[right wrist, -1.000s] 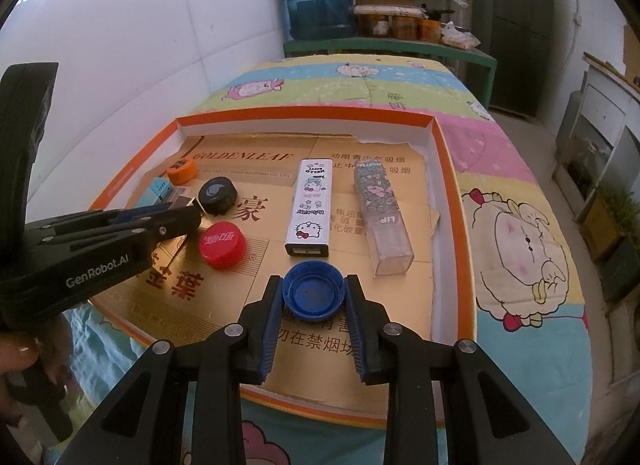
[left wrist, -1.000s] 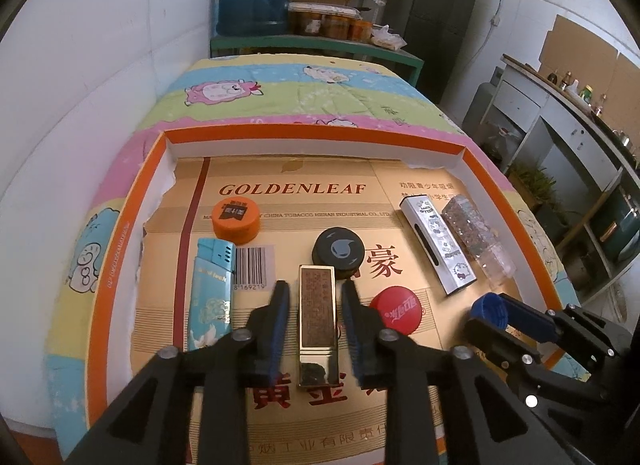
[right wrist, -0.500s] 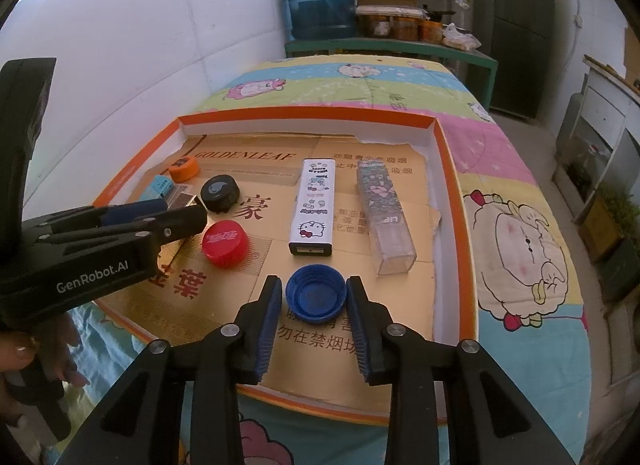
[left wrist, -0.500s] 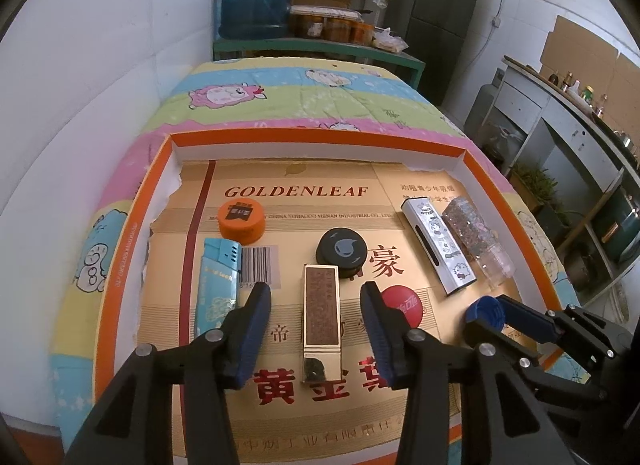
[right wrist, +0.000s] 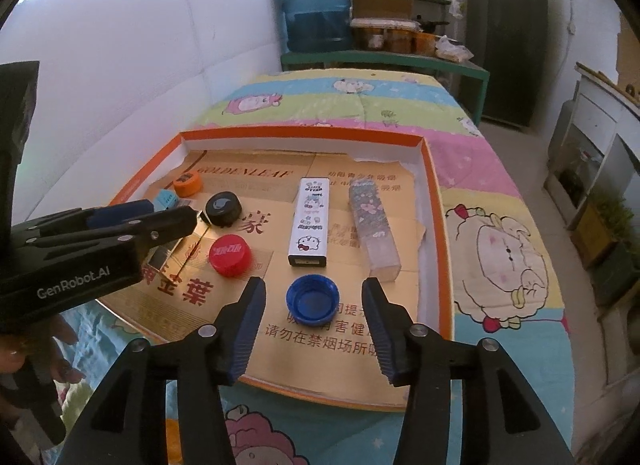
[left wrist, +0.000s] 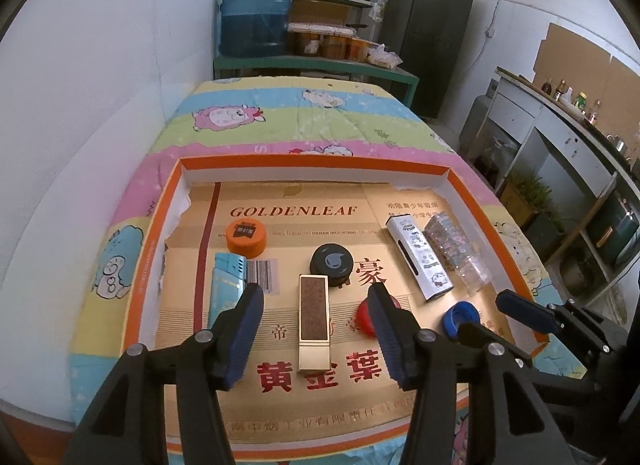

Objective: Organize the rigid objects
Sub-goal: 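Withdraw both open tools from the tray back over the quilt, then grasp the white QR-code cap on the quilt with the right gripper, then grasp the orange cap on the quilt with the left gripper, then carry the orange cap with left tool while right tool carries the white cap to the tray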

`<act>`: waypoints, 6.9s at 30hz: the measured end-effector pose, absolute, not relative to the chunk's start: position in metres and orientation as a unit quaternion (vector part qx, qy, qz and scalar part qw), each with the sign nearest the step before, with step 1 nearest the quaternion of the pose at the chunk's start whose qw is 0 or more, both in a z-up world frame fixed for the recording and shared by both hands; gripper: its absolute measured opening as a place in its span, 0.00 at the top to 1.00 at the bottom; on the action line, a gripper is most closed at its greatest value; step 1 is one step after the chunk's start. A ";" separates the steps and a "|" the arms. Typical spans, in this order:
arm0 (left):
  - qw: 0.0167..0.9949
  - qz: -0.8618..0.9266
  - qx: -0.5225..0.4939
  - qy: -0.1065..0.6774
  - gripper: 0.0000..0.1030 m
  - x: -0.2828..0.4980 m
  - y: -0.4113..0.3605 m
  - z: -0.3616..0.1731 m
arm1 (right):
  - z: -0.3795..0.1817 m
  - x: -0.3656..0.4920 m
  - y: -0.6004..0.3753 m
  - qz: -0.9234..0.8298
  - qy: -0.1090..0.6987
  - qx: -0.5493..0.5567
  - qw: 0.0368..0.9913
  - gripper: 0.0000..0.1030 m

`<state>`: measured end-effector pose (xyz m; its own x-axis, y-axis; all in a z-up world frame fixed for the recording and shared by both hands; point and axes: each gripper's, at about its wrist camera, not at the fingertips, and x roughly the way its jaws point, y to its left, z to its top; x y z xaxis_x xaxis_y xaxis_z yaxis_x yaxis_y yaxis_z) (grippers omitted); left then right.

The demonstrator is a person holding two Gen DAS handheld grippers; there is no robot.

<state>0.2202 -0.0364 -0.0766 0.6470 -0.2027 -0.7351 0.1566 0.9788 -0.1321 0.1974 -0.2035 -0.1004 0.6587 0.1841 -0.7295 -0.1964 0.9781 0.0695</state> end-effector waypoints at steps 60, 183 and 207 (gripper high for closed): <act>0.941 -0.083 -0.032 0.326 0.35 0.108 0.001 -0.018 | -0.035 0.093 -0.175 0.090 0.350 -0.034 0.932 0.32; 0.919 -0.104 -0.010 0.380 0.70 0.118 -0.027 -0.050 | -0.060 0.099 -0.188 0.112 0.356 -0.016 0.927 0.70; 0.904 -0.108 -0.013 0.414 0.70 0.244 -0.037 -0.017 | -0.028 0.233 -0.191 0.173 0.372 -0.056 0.910 0.71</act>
<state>0.2436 -0.0372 -0.0168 0.6332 -0.2059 -0.7461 0.1839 0.9764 -0.1134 0.2328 -0.1911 -0.0281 0.6629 0.2736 -0.6969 -0.3566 0.9339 0.0274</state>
